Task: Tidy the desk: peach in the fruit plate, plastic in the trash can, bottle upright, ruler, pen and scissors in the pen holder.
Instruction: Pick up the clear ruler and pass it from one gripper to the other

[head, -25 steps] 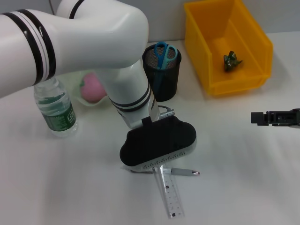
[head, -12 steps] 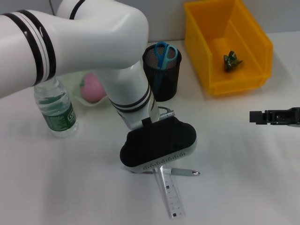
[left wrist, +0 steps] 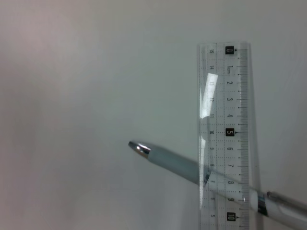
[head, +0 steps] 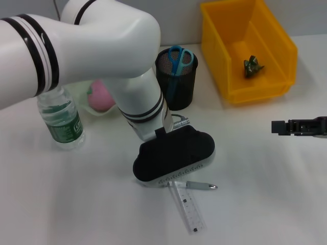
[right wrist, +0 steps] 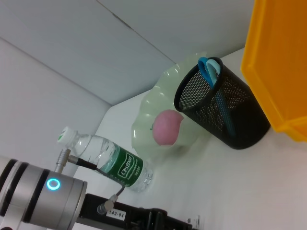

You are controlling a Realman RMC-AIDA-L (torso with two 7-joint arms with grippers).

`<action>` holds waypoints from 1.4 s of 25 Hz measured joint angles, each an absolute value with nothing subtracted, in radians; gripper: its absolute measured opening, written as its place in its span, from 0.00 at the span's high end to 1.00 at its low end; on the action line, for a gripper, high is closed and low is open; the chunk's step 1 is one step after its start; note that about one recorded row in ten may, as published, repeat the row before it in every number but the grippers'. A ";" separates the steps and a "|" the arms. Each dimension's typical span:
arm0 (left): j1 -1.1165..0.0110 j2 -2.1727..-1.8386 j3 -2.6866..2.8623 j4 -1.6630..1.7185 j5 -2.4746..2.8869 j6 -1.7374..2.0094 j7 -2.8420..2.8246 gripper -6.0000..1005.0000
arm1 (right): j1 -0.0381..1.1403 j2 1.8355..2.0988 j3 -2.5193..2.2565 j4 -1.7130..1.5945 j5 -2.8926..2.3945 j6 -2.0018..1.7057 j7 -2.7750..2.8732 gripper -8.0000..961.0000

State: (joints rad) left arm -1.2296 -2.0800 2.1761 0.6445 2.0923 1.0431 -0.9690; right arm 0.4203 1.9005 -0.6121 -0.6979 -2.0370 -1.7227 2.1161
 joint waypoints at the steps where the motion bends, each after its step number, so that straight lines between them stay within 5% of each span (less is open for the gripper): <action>1: -1.227 -2.080 2.173 0.649 2.101 1.043 -0.981 0.62 | 0.420 1.900 -0.612 -0.698 -2.037 -1.723 2.116 0.25; 19: -0.972 -2.071 1.603 1.017 2.289 1.293 -1.290 0.61 | 0.433 1.897 -0.608 -0.711 -2.034 -1.762 2.125 0.25; 35: -0.908 -2.076 1.579 1.072 2.383 1.189 -1.644 0.61 | 0.425 1.907 -0.559 -0.721 -2.026 -1.830 2.126 0.25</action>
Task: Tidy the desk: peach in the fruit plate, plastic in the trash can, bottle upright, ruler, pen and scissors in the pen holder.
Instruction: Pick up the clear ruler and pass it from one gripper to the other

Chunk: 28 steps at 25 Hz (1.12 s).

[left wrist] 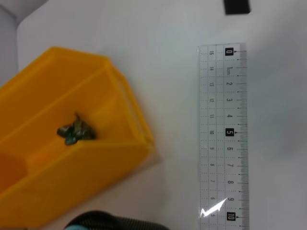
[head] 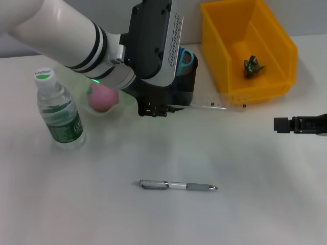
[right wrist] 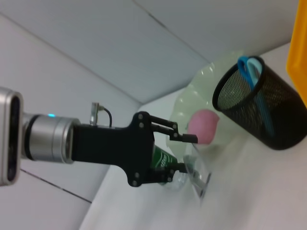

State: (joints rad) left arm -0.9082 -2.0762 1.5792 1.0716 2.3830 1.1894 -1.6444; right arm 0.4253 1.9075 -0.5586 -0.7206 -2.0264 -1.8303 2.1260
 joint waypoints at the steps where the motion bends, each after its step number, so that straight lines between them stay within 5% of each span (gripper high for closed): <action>1: -0.907 -2.077 1.582 1.075 2.389 1.187 -1.658 0.61 | 0.425 1.908 -0.546 -0.719 -2.026 -1.831 2.129 0.25; 6: -0.890 -2.077 1.619 1.104 2.416 1.163 -1.728 0.61 | 0.432 1.909 -0.484 -0.693 -2.025 -1.825 2.153 0.25; 17: -0.842 -2.077 1.713 1.205 2.466 1.119 -1.806 0.61 | 0.481 1.958 -0.468 -0.671 -2.025 -1.738 2.221 0.25; 28: -0.838 -2.074 1.766 1.222 2.489 1.092 -1.815 0.61 | 0.506 1.955 -0.511 -0.649 -2.037 -1.679 2.336 0.25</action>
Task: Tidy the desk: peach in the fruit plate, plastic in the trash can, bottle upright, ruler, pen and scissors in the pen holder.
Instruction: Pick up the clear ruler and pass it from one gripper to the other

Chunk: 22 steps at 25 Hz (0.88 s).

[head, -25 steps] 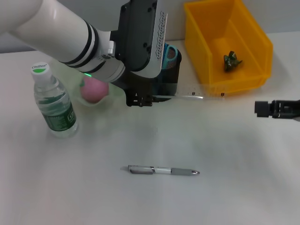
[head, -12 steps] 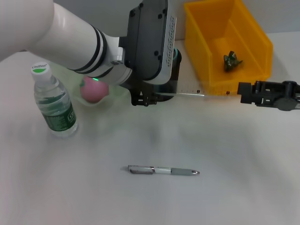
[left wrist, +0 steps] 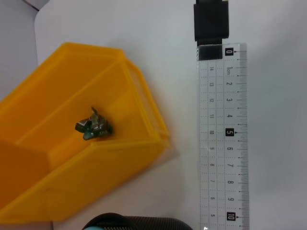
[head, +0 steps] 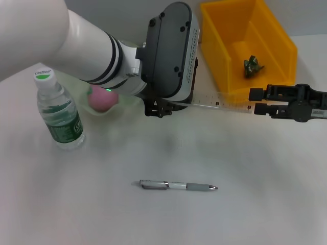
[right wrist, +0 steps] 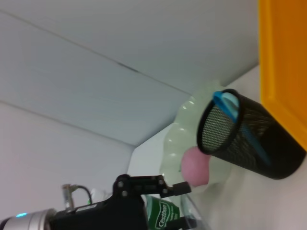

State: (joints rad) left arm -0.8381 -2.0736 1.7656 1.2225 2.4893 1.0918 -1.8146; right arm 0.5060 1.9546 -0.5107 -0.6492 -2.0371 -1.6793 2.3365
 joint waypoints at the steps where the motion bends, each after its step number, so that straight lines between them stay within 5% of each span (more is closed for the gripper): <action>1: -0.838 -2.073 1.766 1.224 2.493 1.089 -1.817 0.61 | 0.506 1.954 -0.516 -0.648 -2.037 -1.676 2.351 0.25; 22: -0.849 -2.070 1.807 1.213 2.543 1.084 -1.856 0.61 | 0.508 1.970 -0.520 -0.648 -2.031 -1.672 2.351 0.25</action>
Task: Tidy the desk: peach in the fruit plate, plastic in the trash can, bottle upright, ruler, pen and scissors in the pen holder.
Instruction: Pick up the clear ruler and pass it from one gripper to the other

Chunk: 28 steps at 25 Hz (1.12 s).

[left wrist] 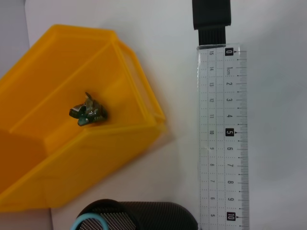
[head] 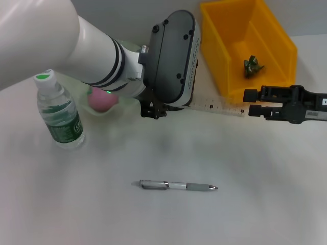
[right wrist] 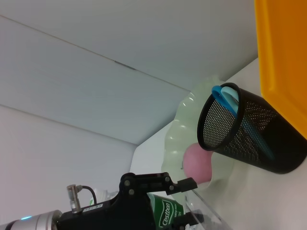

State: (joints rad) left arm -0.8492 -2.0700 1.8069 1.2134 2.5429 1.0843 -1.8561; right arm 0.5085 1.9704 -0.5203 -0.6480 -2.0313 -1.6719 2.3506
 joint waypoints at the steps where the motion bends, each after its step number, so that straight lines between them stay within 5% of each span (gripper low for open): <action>1: -0.849 -2.070 1.807 1.213 2.543 1.084 -1.856 0.61 | 0.508 1.971 -0.520 -0.648 -2.031 -1.672 2.351 0.25; 28: -0.859 -2.066 1.811 1.199 2.534 1.073 -1.849 0.61 | 0.523 2.002 -0.520 -0.647 -2.030 -1.628 2.318 0.28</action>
State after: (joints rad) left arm -0.8588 -2.0662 1.8113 1.1993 2.5337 1.0731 -1.8487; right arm 0.5231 2.0023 -0.5200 -0.6473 -2.0298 -1.6277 2.3179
